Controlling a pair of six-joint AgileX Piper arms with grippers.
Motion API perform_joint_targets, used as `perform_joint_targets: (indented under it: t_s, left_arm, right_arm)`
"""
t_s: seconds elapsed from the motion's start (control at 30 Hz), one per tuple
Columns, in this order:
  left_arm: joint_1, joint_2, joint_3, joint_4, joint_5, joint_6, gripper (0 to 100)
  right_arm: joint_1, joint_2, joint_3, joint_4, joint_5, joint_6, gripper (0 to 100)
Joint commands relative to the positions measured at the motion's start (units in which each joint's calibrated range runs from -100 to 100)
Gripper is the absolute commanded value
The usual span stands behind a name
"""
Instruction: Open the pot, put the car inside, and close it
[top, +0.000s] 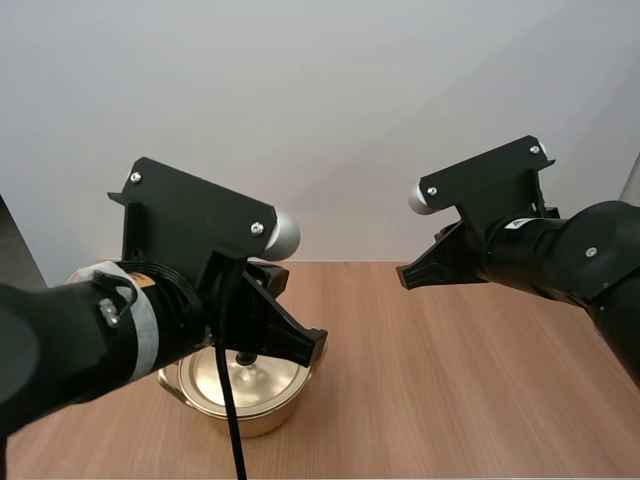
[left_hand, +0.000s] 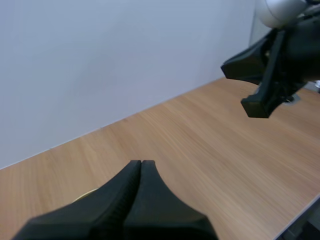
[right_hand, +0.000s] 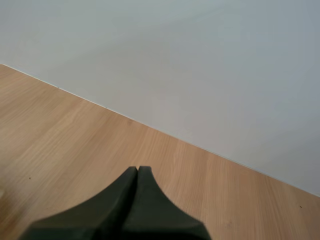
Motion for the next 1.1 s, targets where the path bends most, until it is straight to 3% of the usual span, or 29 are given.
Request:
perform_joint_targets:
  t_s: [0.0,0.03,0.07,0.13,0.23,0.33,0.4,0.47,0.6,0.77,1.07]
  left_arm:
    - [2.17,-28.2,3.2,19.1,-23.0,-28.7,0]
    - [0.79,-27.2,9.6,43.2,-53.5,-50.5,0]
    - [0.23,-27.2,11.3,46.2,-58.4,-51.6,0]
    - [-2.10,-27.2,15.3,47.4,-62.4,-51.2,0]
    - [-5.39,-27.2,22.8,51.4,-64.1,-47.6,0]
    - [-7.47,-27.3,29.9,55.2,-64.1,-47.1,0]
    - [-8.38,-27.7,32.8,55.2,-64.7,-48.7,0]
    - [-8.90,-28.2,33.4,55.2,-65.2,-53.0,0]
    - [-9.13,-28.2,33.5,55.7,-58.8,-59.6,0]
    - [-9.07,-28.2,36.5,56.4,-59.9,-59.7,0]
    - [-8.24,-28.2,38.7,56.4,-62.6,-59.3,0]
  right_arm:
    - [0.0,-4.0,5.7,0.7,-12.8,-2.4,0]
    - [0.0,-7.6,10.7,4.8,-16.7,-8.2,0]
    - [0.0,-7.9,11.1,5.7,-16.7,-9.0,0]
    - [0.0,-9.6,13.2,9.3,-16.7,-12.4,0]
    - [0.0,-10.0,14.0,10.1,-13.5,-12.7,0]
    - [0.0,-10.0,14.1,11.1,-6.2,-11.2,0]
    - [-0.1,-10.0,14.5,12.1,-4.4,-6.0,0]
    - [-0.5,-10.0,15.4,11.5,-5.0,-0.7,0]
    - [-1.9,-10.0,19.0,7.0,-5.8,1.0,0]
    - [-2.1,-10.0,26.2,6.1,-11.1,0.8,0]
    - [-2.1,-10.0,35.7,10.5,-23.7,2.2,0]
